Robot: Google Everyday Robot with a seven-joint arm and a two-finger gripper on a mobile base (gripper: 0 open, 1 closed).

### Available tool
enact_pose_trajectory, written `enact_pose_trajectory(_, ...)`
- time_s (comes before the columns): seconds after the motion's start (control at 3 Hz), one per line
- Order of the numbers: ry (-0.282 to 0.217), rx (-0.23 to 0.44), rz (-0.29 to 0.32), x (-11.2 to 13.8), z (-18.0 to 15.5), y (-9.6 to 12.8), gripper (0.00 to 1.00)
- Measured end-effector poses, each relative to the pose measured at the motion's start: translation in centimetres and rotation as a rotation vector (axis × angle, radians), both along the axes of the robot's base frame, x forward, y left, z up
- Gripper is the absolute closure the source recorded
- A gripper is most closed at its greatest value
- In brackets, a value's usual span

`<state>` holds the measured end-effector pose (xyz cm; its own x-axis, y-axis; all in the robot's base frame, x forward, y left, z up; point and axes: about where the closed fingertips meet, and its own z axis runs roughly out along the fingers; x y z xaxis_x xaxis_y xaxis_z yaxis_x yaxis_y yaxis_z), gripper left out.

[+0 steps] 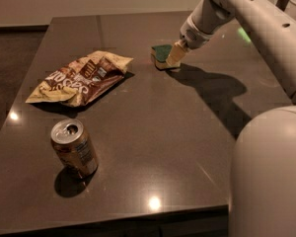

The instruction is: Pick sponge

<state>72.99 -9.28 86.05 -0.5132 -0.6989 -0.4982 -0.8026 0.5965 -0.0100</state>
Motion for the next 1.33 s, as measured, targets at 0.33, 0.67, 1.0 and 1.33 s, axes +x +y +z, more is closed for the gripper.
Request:
enact_pose_trajectory(0.33, -0.015, 0.013, 0.017, -2.0, 1.5, -0.4, 1.0)
enact_pose_trajectory(0.67, -0.022, 0.032, 0.038, -4.7, 3.0, -0.7, 1.0)
enact_pose_trajectory(1.0, -0.051, 0.057, 0.063, -6.7, 5.4, -0.9, 1.0)
enact_pose_trajectory(1.33, -0.096, 0.073, 0.096, -8.2, 8.5, -0.8, 1.0)
